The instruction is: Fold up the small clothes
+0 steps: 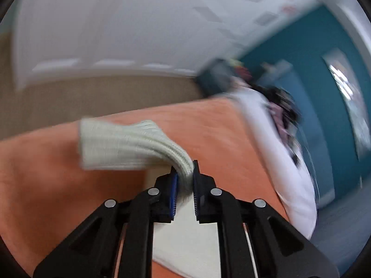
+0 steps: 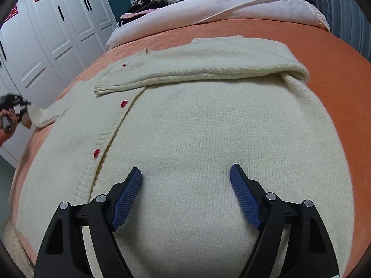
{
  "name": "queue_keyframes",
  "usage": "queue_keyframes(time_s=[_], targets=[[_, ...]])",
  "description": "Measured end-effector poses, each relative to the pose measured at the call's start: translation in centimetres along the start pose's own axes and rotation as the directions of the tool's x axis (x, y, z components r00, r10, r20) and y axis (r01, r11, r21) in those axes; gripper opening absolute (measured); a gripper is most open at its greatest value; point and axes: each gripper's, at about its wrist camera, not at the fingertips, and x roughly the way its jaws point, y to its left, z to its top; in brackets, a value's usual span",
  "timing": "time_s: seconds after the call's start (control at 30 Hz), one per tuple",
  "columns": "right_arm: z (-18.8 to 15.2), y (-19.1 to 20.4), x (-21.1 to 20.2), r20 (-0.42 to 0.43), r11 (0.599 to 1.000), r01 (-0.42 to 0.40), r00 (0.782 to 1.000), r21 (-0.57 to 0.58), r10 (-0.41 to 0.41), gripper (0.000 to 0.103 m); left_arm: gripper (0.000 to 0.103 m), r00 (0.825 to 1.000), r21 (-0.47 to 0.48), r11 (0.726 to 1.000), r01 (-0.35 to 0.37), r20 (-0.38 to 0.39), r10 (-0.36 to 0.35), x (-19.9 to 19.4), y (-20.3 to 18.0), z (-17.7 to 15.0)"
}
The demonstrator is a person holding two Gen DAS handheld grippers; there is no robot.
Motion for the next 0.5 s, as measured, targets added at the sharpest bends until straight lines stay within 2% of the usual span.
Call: queue_keyframes(time_s=[0.03, 0.07, 0.1, 0.13, 0.2, 0.23, 0.27, 0.3, 0.33, 0.37, 0.4, 0.43, 0.47, 0.5], targets=[[0.1, -0.1, 0.1, 0.003, 1.000, -0.010, 1.000, 0.006, 0.010, 0.077, 0.010, 0.997, 0.083, 0.993, 0.082, -0.015, -0.081, -0.7, -4.6, -1.4], [0.1, -0.2, 0.2, 0.007, 1.000, -0.024, 1.000, 0.016, 0.024, 0.077, 0.010, 0.985, 0.137, 0.976, 0.169, -0.048, -0.164, -1.4, -8.5, -3.2], [0.1, -0.4, 0.1, 0.011, 0.999, -0.039, 0.999, 0.027, 0.039, 0.077, 0.010, 0.966, 0.171, 0.952, 0.254, -0.098, -0.240, -1.9, -12.2, -5.6], [0.1, -0.7, -0.1, 0.014, 0.998, -0.053, 0.999, 0.038, 0.052, 0.077, 0.011, 0.938, 0.195, 0.922, 0.333, -0.167, -0.304, -2.1, -15.7, -8.7], [0.1, -1.0, -0.3, 0.019, 0.996, -0.076, 0.997, 0.057, 0.075, 0.077, 0.017, 0.886, 0.213, 0.883, 0.419, -0.311, -0.345, -1.6, -20.6, -15.2], [0.1, -1.1, -0.4, 0.021, 0.995, -0.083, 0.996, 0.063, 0.082, 0.077, 0.034, 0.863, 0.218, 0.877, 0.428, -0.387, -0.325, -0.6, -22.2, -19.2], [0.1, -1.2, -0.4, 0.022, 0.993, -0.091, 0.996, 0.069, 0.090, 0.077, 0.046, 0.847, 0.223, 0.882, 0.415, -0.450, -0.285, 0.6, -22.9, -23.0], [0.2, -1.3, -0.5, 0.022, 0.992, -0.099, 0.995, 0.075, 0.097, 0.077, 0.058, 0.841, 0.231, 0.893, 0.387, -0.486, -0.239, 1.4, -23.0, -26.3], [0.3, -1.4, -0.6, 0.022, 0.991, -0.105, 0.994, 0.083, 0.103, 0.077, 0.058, 0.834, 0.234, 0.907, 0.350, -0.519, -0.188, 2.1, -22.4, -29.4], [0.5, -1.4, -0.7, 0.022, 0.990, -0.107, 0.994, 0.093, 0.106, 0.076, 0.058, 0.816, 0.214, 0.920, 0.330, -0.554, -0.164, 2.7, -21.5, -31.4], [0.7, -1.4, -1.0, 0.017, 0.989, -0.106, 0.994, 0.104, 0.105, 0.076, 0.058, 0.800, 0.179, 0.934, 0.308, -0.580, -0.152, 3.2, -20.3, -32.7], [1.0, -1.5, -1.4, 0.012, 0.989, -0.100, 0.995, 0.113, 0.099, 0.075, 0.058, 0.795, 0.137, 0.950, 0.279, -0.588, -0.149, 3.4, -18.8, -33.0], [1.5, -1.5, -1.9, 0.014, 0.988, -0.096, 0.995, 0.124, 0.095, 0.076, 0.058, 0.802, 0.107, 0.961, 0.257, -0.578, -0.150, 3.6, -17.7, -32.6], [2.1, -1.8, -2.6, 0.036, 0.984, -0.113, 0.993, 0.135, 0.109, 0.076, 0.060, 0.821, 0.087, 0.969, 0.232, -0.552, -0.147, 3.5, -16.3, -31.6]])
